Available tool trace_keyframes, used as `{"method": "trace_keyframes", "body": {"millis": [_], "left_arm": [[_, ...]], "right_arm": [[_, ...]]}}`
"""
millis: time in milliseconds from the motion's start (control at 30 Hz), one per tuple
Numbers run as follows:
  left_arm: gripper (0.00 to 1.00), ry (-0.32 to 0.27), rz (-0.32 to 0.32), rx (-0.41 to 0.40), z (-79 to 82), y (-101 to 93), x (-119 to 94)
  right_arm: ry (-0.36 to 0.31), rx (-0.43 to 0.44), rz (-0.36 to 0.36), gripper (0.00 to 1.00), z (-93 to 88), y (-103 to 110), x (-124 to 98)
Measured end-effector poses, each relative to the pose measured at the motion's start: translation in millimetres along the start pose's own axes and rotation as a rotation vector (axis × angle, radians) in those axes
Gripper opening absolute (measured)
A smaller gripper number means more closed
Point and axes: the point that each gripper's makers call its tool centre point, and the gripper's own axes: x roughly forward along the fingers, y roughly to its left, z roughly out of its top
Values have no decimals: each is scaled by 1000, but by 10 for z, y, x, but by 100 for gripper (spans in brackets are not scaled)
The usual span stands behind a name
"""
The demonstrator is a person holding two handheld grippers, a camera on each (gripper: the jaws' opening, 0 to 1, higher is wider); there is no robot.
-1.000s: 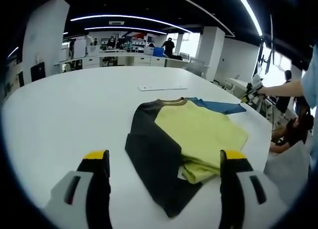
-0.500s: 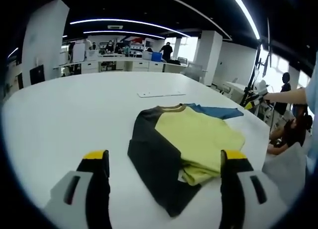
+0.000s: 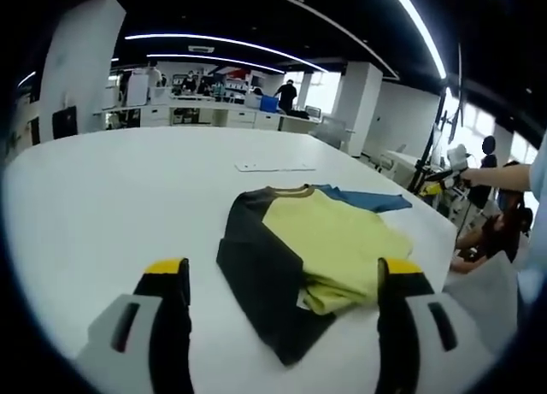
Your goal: Fold the garment on the visible template until the final outline fits inside the template.
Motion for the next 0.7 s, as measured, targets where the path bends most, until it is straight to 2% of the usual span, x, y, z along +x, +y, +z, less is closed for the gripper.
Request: {"method": "trace_keyframes", "body": {"millis": [233,333,467,633,700], "left_arm": [[86,28,13,-6,-211,-5,-121],[83,44,16,-13,-314,8,-147],[80,74,24,-3,-446,0,-151],[68,65,18,-31,-551,-19,-126],[63,82,19,-34,-633,-11,-104]], "right_arm": [[-25,-39,67,100,73,414,-145],[-46,-53,92,100,143,675,-210],[-65,-77,121,100,194,909,-256],[-81,-86,145,100,219,1124,-308],[-85,-83,153,99,205,1195,-330]]}}
